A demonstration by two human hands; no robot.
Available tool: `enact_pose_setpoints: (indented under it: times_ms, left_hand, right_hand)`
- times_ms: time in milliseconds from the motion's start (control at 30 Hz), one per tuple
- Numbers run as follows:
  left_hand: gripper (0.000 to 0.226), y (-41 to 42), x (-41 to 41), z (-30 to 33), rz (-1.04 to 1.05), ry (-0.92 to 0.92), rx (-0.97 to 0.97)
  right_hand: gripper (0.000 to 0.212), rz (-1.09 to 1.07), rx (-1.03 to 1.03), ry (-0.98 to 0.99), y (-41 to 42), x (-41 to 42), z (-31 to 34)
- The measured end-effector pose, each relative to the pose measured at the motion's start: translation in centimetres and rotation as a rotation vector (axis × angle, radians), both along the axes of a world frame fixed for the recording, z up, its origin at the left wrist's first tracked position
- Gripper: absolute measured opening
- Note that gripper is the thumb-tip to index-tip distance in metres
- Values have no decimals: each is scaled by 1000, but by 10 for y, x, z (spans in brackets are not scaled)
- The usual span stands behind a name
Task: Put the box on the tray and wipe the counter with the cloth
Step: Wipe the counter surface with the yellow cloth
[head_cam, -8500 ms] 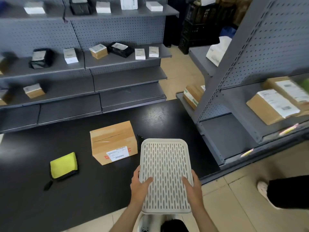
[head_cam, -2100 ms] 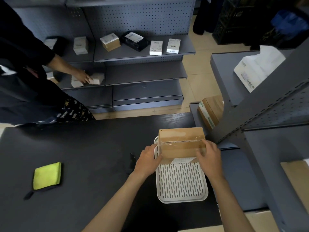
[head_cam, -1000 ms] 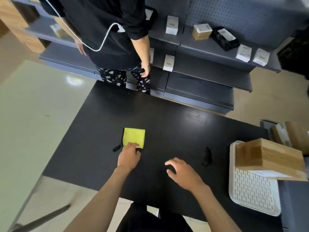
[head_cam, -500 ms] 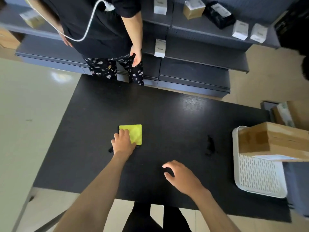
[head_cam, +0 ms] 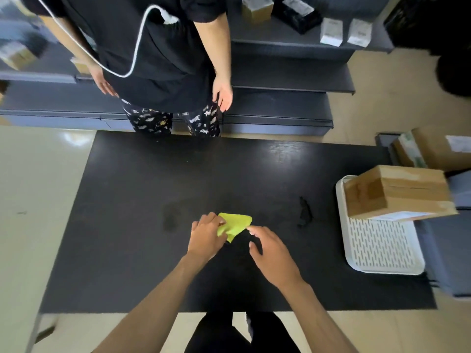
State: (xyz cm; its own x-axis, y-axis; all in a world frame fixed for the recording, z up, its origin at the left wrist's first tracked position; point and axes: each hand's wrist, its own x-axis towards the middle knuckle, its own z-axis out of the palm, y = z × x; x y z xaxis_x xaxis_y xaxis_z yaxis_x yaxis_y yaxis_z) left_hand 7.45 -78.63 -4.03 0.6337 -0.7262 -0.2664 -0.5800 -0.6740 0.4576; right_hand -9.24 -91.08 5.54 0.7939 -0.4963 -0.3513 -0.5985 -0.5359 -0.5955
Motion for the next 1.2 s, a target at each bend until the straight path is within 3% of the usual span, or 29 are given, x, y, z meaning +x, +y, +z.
enact_pose_setpoints:
  times_ms: [200, 500, 700, 767, 833, 933, 1033, 1200]
  left_hand:
    - [28, -71, -55, 4, -291, 40, -137]
    - [26, -155, -99, -4, -451, 230, -292]
    - [24, -190, -123, -11, -465, 384, -282]
    - [27, -188, -120, -15, -414, 329, -268]
    - [33, -182, -105, -19, -342, 152, -214]
    - [47, -173, -69, -26, -273, -42, 37]
    - [57, -162, -30, -30, -161, -3, 279]
    - [61, -146, 2, -37, -48, 115, 421]
  right_hand:
    - [40, -65, -35, -64, -38, -24, -12]
    - [41, -329, -33, -67, -98, -84, -55]
    - [34, -346, -156, 21, -129, -116, -98]
    - [36, -326, -215, 0, -133, -126, -113]
    - [36, -306, -272, -26, -133, -137, -125]
    - [27, -246, -280, -14, -122, -155, -140]
    - [21, -193, -267, 12, -111, -164, -148]
    - [21, -210, -281, 3, -138, -139, -155]
